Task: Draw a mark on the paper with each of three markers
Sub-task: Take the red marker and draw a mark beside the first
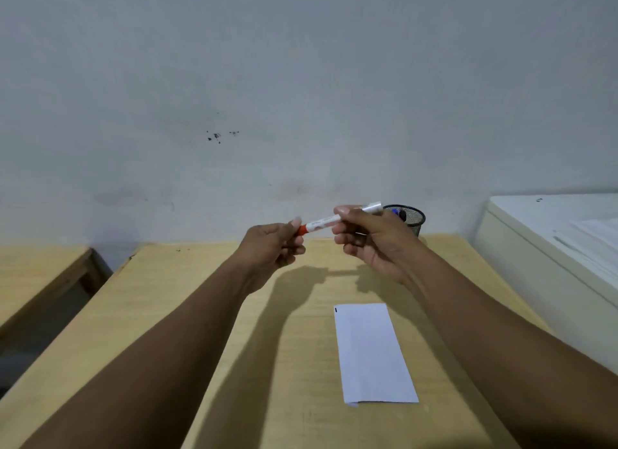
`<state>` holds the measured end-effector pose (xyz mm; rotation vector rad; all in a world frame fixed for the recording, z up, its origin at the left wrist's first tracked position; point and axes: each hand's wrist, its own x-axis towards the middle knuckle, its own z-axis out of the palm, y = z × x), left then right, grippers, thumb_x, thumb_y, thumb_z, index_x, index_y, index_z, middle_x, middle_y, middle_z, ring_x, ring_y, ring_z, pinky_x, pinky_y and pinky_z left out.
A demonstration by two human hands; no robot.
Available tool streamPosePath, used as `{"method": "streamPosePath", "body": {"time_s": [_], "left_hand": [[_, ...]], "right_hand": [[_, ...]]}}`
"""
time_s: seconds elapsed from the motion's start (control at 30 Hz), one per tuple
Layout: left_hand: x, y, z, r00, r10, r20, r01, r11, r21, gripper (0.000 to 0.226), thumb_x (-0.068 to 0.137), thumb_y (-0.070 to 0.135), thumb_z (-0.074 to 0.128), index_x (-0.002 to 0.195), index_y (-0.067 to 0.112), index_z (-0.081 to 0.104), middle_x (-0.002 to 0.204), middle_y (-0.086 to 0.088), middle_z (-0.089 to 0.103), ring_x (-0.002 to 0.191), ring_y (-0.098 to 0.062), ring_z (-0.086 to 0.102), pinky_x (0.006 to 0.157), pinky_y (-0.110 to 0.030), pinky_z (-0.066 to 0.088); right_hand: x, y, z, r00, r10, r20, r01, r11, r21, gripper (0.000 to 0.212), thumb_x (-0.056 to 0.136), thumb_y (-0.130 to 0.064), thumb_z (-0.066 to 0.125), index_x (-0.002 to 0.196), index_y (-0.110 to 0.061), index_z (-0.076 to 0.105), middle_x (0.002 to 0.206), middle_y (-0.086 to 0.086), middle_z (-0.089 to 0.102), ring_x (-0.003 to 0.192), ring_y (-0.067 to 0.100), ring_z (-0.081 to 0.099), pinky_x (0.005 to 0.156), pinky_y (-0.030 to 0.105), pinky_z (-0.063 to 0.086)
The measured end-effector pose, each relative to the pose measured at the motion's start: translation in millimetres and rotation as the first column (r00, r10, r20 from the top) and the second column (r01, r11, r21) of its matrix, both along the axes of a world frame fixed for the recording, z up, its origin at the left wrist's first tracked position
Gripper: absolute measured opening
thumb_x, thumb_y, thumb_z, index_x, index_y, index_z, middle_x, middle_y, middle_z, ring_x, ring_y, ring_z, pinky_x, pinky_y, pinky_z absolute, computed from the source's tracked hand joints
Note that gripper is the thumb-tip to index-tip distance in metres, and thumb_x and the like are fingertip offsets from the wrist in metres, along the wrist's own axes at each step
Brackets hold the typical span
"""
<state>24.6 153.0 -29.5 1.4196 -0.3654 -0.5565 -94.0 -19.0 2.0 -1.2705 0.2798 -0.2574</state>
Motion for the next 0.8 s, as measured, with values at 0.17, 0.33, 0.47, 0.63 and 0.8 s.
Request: {"method": "streamPosePath", "body": {"time_s": [0.17, 0.33, 0.47, 0.63, 0.8], "left_hand": [[-21.6, 2.7, -31.0, 1.0, -0.014, -0.022, 0.014, 1.0, 0.026, 0.026, 0.098, 0.028, 0.064, 0.083, 0.007, 0.068, 0.062, 0.001, 0.06, 0.063, -0.014, 0.068, 0.06, -0.021, 0.053], [-11.7, 19.3, -39.3, 0.99, 0.141, -0.024, -0.14, 0.99, 0.013, 0.032, 0.098, 0.027, 0.065, 0.075, 0.006, 0.067, 0.061, -0.002, 0.061, 0.063, -0.016, 0.07, 0.062, -0.024, 0.059], [-3.1, 37.4, -54.4, 0.916, -0.007, 0.4, -0.152, 0.918, 0.365, 0.023, 0.092, 0.025, 0.074, 0.084, 0.004, 0.076, 0.079, 0.002, 0.078, 0.063, -0.008, 0.067, 0.062, -0.023, 0.052], [-31.3, 11.6, -62.3, 0.746, -0.389, 0.541, -0.06, 0.77, 0.635, 0.014, 0.087, 0.022, 0.066, 0.079, 0.02, 0.076, 0.059, 0.024, 0.069, 0.063, 0.006, 0.064, 0.063, -0.016, 0.047], [-38.7, -0.6, -64.0, 0.679, -0.504, 0.534, -0.063, 0.685, 0.726, 0.018, 0.085, 0.034, 0.056, 0.077, 0.026, 0.07, 0.069, 0.015, 0.068, 0.075, -0.011, 0.068, 0.069, -0.029, 0.054]], "right_hand": [[6.1, 23.5, -38.8, 0.99, 0.044, -0.131, -0.053, 0.997, -0.061, 0.02, 0.093, -0.029, 0.072, 0.091, -0.01, 0.064, 0.059, 0.007, 0.064, 0.044, 0.013, 0.053, 0.046, 0.023, 0.039], [-7.2, 3.5, -35.3, 0.994, 0.113, -0.013, -0.112, 0.992, 0.052, 0.01, 0.094, -0.001, 0.063, 0.094, -0.009, 0.068, 0.074, 0.012, 0.063, 0.061, 0.02, 0.06, 0.058, 0.027, 0.046], [-26.5, -25.4, -37.3, 0.989, 0.121, -0.089, -0.122, 0.992, -0.005, 0.021, 0.098, -0.01, 0.056, 0.112, -0.006, 0.071, 0.081, 0.013, 0.07, 0.069, 0.026, 0.07, 0.056, 0.029, 0.05], [-37.6, -17.9, -72.0, 0.984, -0.035, -0.177, 0.0, 0.981, -0.194, 0.015, 0.088, -0.006, 0.062, 0.095, 0.0, 0.074, 0.08, 0.018, 0.07, 0.054, 0.023, 0.063, 0.042, 0.025, 0.04], [-38.6, -1.8, -95.5, 0.975, -0.149, -0.163, 0.102, 0.959, -0.265, 0.006, 0.088, -0.003, 0.065, 0.082, -0.005, 0.064, 0.068, 0.018, 0.07, 0.045, 0.023, 0.059, 0.04, 0.024, 0.034]]}}
